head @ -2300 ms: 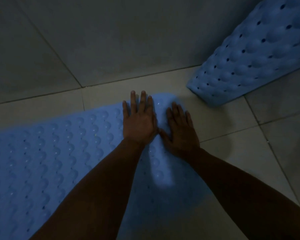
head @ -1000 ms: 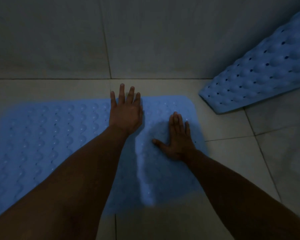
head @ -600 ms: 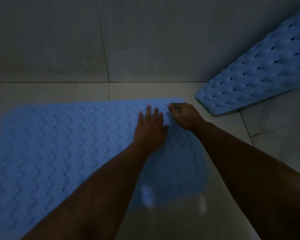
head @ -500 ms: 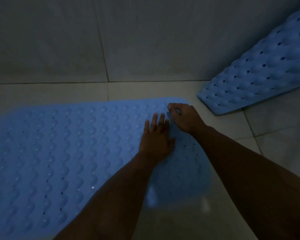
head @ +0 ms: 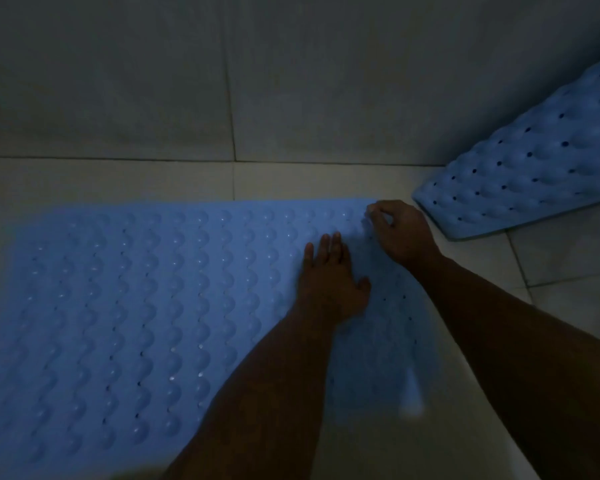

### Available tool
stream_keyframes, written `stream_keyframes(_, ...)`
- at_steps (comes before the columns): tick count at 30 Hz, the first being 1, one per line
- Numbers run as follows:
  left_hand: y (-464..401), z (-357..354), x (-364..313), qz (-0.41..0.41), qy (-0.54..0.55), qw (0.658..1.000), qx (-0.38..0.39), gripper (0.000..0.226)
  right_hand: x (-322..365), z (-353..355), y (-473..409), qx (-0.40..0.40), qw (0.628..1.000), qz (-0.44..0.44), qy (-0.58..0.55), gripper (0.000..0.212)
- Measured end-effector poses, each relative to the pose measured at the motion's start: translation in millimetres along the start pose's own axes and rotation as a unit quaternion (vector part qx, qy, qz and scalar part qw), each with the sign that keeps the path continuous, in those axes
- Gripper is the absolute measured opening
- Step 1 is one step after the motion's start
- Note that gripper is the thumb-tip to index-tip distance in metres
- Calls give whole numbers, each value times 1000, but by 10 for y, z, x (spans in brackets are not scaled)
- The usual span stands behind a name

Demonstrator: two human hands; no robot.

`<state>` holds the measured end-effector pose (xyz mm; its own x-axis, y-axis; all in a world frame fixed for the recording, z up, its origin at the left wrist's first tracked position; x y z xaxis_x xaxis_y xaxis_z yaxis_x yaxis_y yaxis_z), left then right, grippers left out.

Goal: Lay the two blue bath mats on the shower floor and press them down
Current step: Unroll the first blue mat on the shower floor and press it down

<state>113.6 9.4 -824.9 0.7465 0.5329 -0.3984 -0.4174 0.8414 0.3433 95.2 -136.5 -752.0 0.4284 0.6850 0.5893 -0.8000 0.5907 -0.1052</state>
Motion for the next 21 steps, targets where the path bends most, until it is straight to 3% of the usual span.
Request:
stream_keyframes(2, -128, 287, 123, -1, 54, 995, 84, 69, 6, 38, -75, 20, 994, -104, 10, 33)
stream_keyframes(5, -79, 758, 509, 21, 33, 999, 36, 59, 251, -73, -68, 74, 983, -160, 48, 40)
stream_keyframes(9, 403, 962, 865, 71, 28, 995, -63, 58, 739, -472, 252, 111, 988, -101, 39, 43)
stream_keyframes(13, 681, 954, 1159, 97, -11, 989, -112, 58, 806, -1266, 755, 200, 968, -72, 131, 81)
stream_keyframes(15, 772, 929, 1277, 111, -19, 984, -136, 58, 761, -1439, 919, 183, 964, -57, 186, 89)
stream_keyframes(18, 820, 873, 1423, 118, -32, 980, -160, 64, 782, -1463, 997, 102, 972, -18, 210, 86)
stream_keyframes(21, 806, 798, 1544, 121, -40, 979, -160, 67, 788, -1481, 991, 76, 975, -19, 209, 83)
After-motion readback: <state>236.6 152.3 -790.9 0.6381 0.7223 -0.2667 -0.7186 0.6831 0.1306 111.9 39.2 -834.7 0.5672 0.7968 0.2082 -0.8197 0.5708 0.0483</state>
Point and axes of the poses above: each hand's wrist, its own y-axis away from the middle knuckle, its own z-axis out of the back of the hand, x = y × z, the point moved 7 cm from there along -y, towards the middle knuckle, and after that the axes turned 5 degrees about -y, right-handed, at the moved point
